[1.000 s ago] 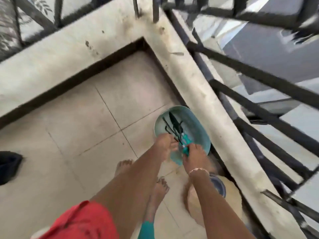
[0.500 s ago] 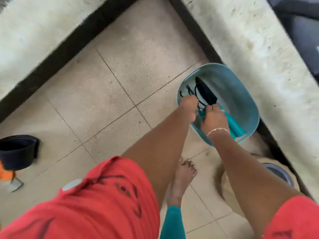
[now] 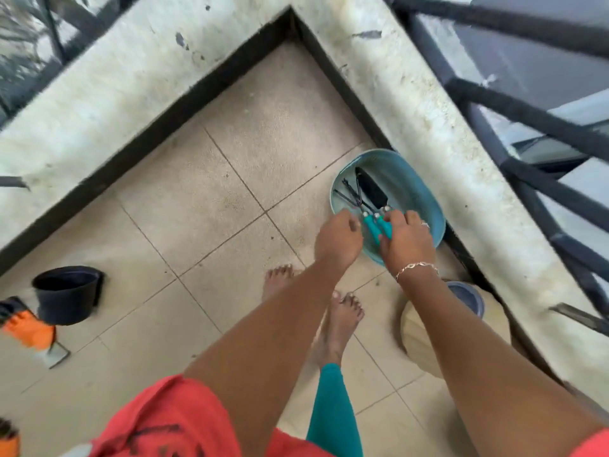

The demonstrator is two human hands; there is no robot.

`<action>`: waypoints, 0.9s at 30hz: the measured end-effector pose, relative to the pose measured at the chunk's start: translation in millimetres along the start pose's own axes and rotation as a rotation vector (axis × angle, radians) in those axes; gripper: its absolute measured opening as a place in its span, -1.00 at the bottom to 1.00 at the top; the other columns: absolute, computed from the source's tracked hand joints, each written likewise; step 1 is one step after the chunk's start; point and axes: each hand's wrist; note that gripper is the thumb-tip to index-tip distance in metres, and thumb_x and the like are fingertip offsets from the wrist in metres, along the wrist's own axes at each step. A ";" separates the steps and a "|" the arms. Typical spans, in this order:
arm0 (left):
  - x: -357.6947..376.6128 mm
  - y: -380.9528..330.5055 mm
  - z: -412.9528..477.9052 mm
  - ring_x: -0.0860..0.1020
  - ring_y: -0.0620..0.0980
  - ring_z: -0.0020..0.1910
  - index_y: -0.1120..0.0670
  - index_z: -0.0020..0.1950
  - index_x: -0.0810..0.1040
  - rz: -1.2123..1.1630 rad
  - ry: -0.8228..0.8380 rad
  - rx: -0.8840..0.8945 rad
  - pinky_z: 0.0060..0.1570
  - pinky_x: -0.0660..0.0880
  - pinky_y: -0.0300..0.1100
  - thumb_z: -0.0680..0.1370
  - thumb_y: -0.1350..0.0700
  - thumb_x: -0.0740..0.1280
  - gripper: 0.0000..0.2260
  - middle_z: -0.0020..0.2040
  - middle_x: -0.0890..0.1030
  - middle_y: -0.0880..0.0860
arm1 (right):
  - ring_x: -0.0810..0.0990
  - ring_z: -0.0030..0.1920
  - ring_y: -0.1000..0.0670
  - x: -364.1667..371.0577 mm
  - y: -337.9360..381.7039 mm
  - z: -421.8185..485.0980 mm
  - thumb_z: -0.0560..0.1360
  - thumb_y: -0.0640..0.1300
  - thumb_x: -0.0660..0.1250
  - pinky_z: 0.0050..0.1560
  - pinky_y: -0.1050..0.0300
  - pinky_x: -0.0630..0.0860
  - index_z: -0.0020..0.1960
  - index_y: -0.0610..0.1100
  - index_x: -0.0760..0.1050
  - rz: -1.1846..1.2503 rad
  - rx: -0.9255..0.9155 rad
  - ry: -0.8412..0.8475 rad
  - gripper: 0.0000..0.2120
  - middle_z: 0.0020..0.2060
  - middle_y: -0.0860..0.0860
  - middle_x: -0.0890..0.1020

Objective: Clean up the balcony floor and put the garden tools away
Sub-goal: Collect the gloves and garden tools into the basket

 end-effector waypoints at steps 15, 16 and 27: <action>-217.2 22.4 -268.1 0.54 0.05 0.04 0.07 0.05 0.55 0.136 -0.308 0.046 -0.02 0.40 -0.15 0.58 0.13 0.19 -0.84 0.04 0.56 0.06 | 0.58 -0.09 -0.18 -211.5 139.8 -203.2 0.38 -0.21 0.39 -0.10 0.01 0.51 0.10 -0.17 0.52 -0.188 -0.457 -0.140 -0.71 -0.02 -0.14 0.54; -229.8 33.1 -288.2 0.55 0.05 0.01 0.08 0.04 0.56 0.091 -0.350 0.025 -0.04 0.40 -0.16 0.58 0.12 0.20 -0.84 0.02 0.56 0.05 | 0.60 -0.22 -0.16 -219.4 153.3 -216.3 0.26 -0.24 0.48 -0.25 0.03 0.54 -0.04 -0.16 0.56 -0.217 -0.520 -0.135 -0.71 -0.14 -0.12 0.56; -263.7 206.3 -502.2 0.56 0.11 -0.03 -0.10 -0.34 0.29 -0.528 -0.830 -0.437 -0.19 0.30 -0.19 0.55 0.22 0.26 -0.67 -0.12 0.59 0.09 | 0.57 -0.35 0.00 -175.1 303.4 -348.6 0.00 -0.12 0.64 -0.46 0.18 0.50 -0.20 -0.01 0.56 -0.470 -1.104 -0.038 -0.57 -0.28 0.05 0.54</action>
Point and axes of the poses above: each hand's wrist, its own z-axis towards the middle knuckle, its own x-axis out of the palm, y = z × x
